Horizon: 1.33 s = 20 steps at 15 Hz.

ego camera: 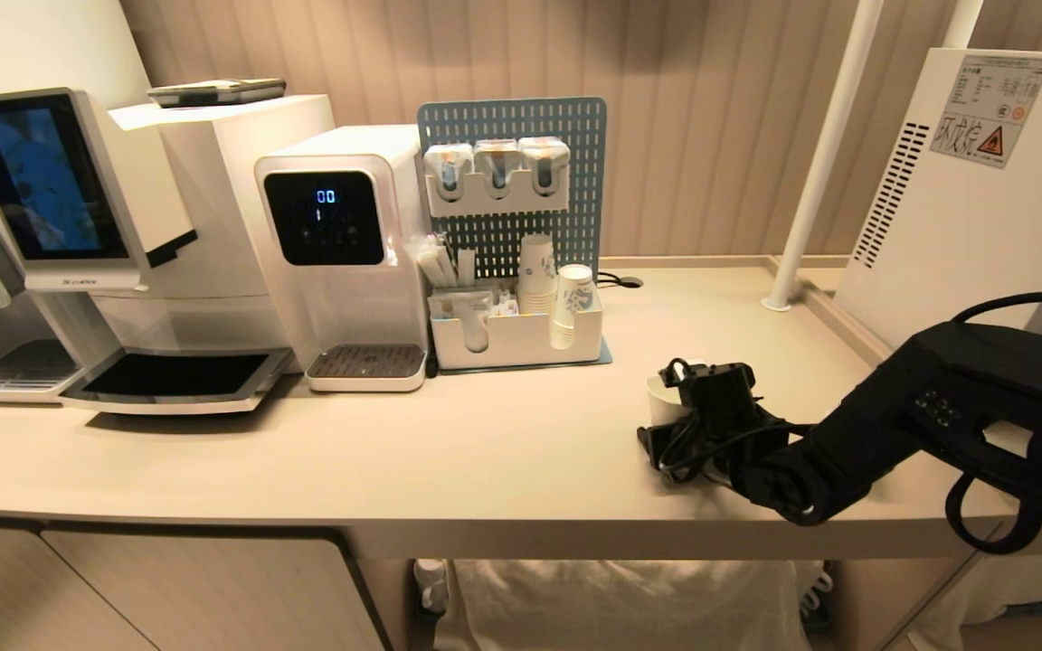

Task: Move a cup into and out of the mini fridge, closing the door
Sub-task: Place the paper cup on the table

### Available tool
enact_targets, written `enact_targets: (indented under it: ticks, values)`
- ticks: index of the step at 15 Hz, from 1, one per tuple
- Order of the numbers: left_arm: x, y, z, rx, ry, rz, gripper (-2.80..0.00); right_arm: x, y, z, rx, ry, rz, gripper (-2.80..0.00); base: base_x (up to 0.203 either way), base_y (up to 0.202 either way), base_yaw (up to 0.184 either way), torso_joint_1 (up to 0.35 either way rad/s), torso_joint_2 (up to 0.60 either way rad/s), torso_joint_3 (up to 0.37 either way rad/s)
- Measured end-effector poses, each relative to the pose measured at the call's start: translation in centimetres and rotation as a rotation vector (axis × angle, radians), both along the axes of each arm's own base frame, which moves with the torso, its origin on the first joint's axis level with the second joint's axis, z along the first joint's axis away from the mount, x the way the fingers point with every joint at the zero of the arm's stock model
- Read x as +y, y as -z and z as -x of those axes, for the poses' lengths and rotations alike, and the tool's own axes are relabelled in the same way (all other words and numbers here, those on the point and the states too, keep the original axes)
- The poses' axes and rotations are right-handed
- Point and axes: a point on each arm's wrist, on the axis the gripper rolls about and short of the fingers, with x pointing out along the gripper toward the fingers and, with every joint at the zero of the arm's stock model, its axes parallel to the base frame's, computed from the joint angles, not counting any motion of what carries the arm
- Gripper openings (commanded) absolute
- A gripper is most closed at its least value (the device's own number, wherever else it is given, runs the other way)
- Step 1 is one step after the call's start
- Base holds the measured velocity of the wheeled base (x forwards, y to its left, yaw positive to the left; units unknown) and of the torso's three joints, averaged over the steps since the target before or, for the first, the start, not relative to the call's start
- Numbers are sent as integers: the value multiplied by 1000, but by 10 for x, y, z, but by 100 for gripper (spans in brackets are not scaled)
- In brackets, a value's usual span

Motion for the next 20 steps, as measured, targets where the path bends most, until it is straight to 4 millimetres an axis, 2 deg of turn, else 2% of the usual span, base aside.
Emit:
enact_targets:
  ticks: [5,10,16,19,20]
  values:
    - [0,0,0,0,0,0,-280,-10,-8,21,33,-2,11,0,0,0,0,0,0,0]
    - [0,0,0,0,0,-1,-280,-8,-2,20,35,-7,18,0,0,0,0,0,0,0]
    - [0,0,0,0,0,-1,-280,-5,1,10,18,13,10,0,0,0,0,0,0,0]
    - [0,0,0,0,0,-1,-280,-20,-8,3,23,37,-20,0,0,0,0,0,0,0]
    - [0,0,0,0,0,-1,-280,-11,-10,4,21,19,-17,0,0,0,0,0,0,0]
